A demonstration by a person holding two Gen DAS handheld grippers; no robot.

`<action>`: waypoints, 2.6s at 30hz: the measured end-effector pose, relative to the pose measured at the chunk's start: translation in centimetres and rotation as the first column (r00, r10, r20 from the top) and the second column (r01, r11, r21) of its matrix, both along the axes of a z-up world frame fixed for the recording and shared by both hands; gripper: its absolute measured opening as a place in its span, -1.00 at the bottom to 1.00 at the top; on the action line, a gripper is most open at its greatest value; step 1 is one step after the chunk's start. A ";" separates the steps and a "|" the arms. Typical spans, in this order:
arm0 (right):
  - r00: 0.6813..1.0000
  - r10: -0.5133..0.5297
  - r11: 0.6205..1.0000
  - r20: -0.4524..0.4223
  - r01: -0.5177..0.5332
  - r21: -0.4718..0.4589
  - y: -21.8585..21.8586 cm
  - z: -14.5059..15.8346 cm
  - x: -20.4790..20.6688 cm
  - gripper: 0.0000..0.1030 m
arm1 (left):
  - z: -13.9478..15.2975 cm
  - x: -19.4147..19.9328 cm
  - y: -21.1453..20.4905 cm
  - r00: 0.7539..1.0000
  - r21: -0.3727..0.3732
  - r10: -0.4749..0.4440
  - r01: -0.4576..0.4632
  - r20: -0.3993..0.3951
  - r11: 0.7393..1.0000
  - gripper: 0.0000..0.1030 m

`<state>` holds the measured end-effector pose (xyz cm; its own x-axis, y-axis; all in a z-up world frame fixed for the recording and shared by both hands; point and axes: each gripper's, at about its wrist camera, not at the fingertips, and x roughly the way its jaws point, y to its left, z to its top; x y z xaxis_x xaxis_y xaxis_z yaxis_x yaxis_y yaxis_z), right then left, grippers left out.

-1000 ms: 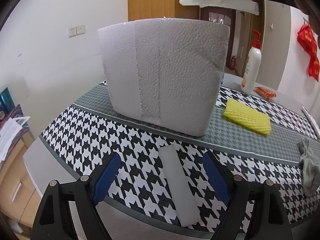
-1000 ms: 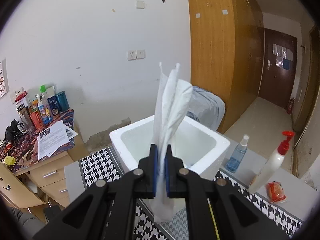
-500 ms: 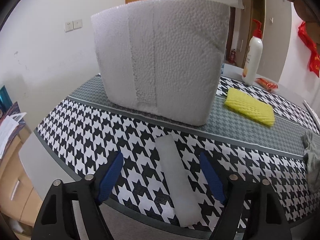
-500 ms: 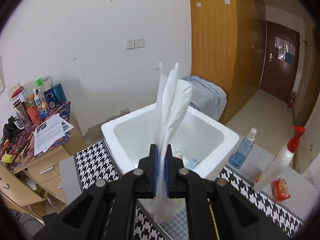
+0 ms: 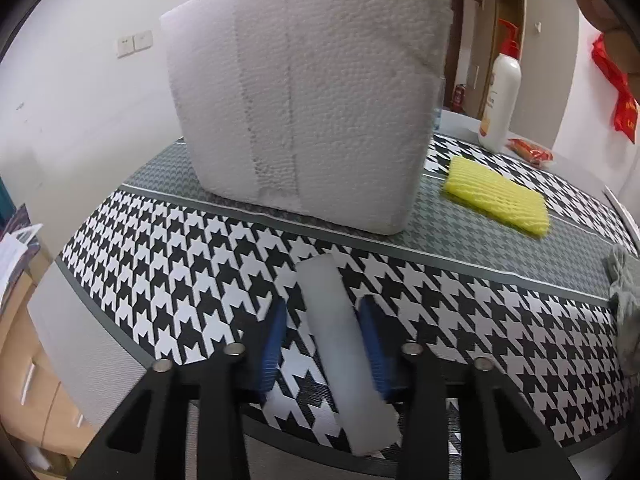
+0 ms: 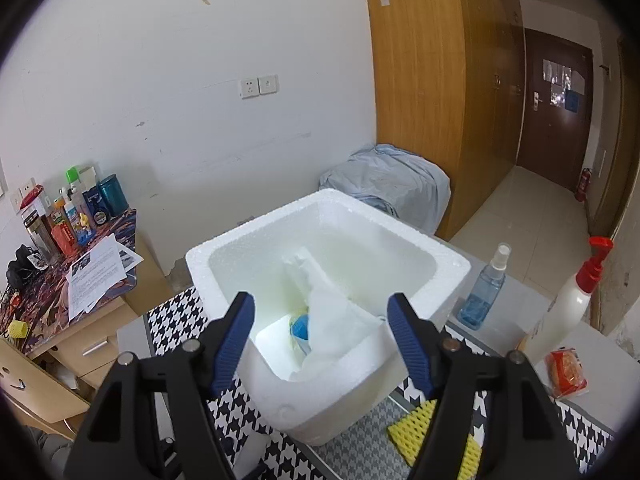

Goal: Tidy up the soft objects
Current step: 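Close the left tool on the white foam roll and lift it, then carry the foam roll over the box with left tool while right tool nears sock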

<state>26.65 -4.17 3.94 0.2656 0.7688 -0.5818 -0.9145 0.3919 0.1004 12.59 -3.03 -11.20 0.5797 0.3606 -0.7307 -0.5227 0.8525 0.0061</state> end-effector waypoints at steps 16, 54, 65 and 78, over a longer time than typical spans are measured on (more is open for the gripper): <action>0.998 -0.045 0.998 0.039 0.043 0.049 -2.7 2.0 -0.7 0.57 | 1.4 -1.4 0.9 0.998 -0.013 -0.020 0.021 0.055 1.000 -0.72; 0.967 -0.238 0.968 0.091 0.229 0.103 -11.2 1.7 -3.2 0.99 | 13.6 -5.8 2.1 0.935 0.201 -0.176 0.117 0.309 0.973 -0.71; 0.939 -0.316 0.948 0.135 0.308 0.075 -13.0 0.0 -4.3 0.99 | 16.3 -5.1 3.0 0.904 0.223 -0.249 0.179 0.347 0.958 -0.71; 0.899 -0.416 0.909 0.137 0.413 0.055 -14.8 -1.9 -4.7 0.99 | 17.1 -2.7 5.0 0.887 0.229 -0.317 0.249 0.335 0.941 -0.71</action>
<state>21.99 -19.00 2.03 0.6419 0.5842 -0.4967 -0.6751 0.7377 -0.0047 9.94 1.93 5.91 0.8877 0.2434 -0.3908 -0.2537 0.9669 0.0260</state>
